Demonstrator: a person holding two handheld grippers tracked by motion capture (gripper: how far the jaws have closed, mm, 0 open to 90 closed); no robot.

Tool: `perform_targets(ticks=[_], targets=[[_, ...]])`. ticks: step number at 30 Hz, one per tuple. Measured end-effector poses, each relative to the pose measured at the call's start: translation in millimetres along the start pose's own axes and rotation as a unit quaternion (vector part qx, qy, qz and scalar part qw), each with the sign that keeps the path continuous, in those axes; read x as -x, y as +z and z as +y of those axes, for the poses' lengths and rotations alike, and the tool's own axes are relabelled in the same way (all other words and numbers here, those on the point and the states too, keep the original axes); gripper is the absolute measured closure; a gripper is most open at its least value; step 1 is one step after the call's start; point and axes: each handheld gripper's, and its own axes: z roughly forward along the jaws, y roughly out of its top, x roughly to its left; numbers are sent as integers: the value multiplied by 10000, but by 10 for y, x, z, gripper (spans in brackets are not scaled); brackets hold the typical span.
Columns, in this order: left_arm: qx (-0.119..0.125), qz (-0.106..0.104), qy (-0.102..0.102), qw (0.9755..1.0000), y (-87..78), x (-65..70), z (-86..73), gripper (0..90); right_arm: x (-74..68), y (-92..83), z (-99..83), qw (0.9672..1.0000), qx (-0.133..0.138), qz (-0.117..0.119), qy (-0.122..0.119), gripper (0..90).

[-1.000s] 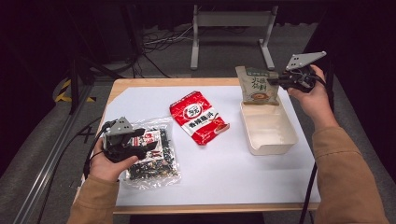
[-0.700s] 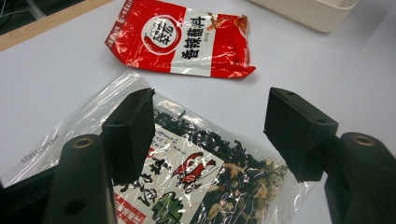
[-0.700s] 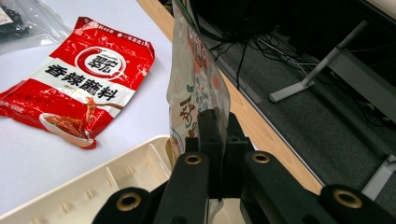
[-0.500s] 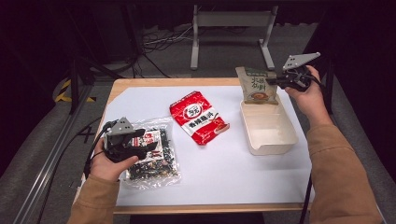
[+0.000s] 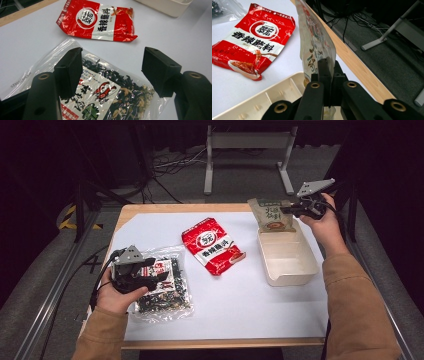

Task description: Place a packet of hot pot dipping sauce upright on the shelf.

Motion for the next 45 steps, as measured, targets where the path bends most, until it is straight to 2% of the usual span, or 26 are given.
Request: perform_targets(ticks=[9,15,19,25,31,32,35,37,39,42,45], targets=[[-13,-31,3,10000,25,9,13,337,-26,82,-87,9999,-66,62,81,900],[0,-52,57,10000,41,14,32,339,2,108,-195,9995,-64,44,321,898],[-21,-71,89,9999,58,15,42,339,6,92,-224,9991,-60,-10,427,885],[-6,-96,83,9999,63,25,57,339,14,69,-241,9981,-242,-185,532,857],[-32,-127,121,9998,86,39,69,340,21,55,-259,9947,-549,-546,677,752],[-32,-127,121,9998,86,39,69,340,21,55,-259,9947,-549,-546,677,752],[-40,-135,113,9998,92,42,70,340,37,58,-290,9920,-758,-703,725,688],[-38,-127,121,9998,94,39,70,340,44,52,-311,9917,-696,-698,823,663],[-41,-119,124,9998,95,40,71,340,47,39,-313,9903,-723,-826,853,585],[-41,-138,124,9998,96,45,74,340,50,28,-310,9897,-667,-892,902,548],[-39,-134,127,9998,97,44,74,340,56,4,-315,9879,-677,-1030,944,463]])
